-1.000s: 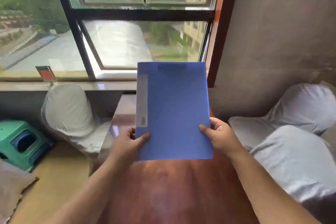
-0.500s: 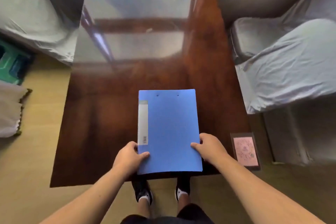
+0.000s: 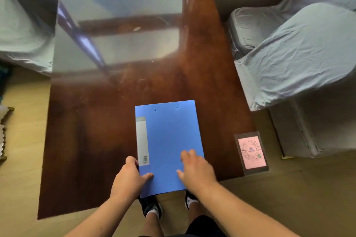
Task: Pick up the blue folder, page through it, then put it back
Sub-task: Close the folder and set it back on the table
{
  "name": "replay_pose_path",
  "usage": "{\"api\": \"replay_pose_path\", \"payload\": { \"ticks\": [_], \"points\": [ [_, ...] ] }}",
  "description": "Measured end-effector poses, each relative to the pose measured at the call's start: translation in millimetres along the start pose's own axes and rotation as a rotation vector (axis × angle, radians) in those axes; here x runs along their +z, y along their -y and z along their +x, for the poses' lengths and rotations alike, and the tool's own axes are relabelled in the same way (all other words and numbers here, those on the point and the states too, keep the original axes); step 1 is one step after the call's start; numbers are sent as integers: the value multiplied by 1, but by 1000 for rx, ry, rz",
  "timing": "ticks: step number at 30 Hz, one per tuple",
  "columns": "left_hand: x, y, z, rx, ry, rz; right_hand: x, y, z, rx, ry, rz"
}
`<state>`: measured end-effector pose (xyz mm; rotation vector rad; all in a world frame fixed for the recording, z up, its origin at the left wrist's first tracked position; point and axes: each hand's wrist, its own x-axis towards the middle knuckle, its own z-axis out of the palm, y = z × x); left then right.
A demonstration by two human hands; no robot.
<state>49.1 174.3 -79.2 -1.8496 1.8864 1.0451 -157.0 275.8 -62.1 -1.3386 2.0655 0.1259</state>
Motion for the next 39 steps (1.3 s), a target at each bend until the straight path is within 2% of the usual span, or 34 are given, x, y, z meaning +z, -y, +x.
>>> {"api": "replay_pose_path", "payload": {
  "ticks": [4,16,37,39],
  "points": [
    [4,-16,3,32,-7,51,19,14,-3,75,8,44],
    [42,-93,4,141,-1,30,-7,-71,-5,156,-32,134],
    [42,-120,0,167,51,20,-15,-96,-1,148,-78,141],
    [32,-120,-1,202,9,39,-23,-92,0,144,-77,139]
  ]
}}
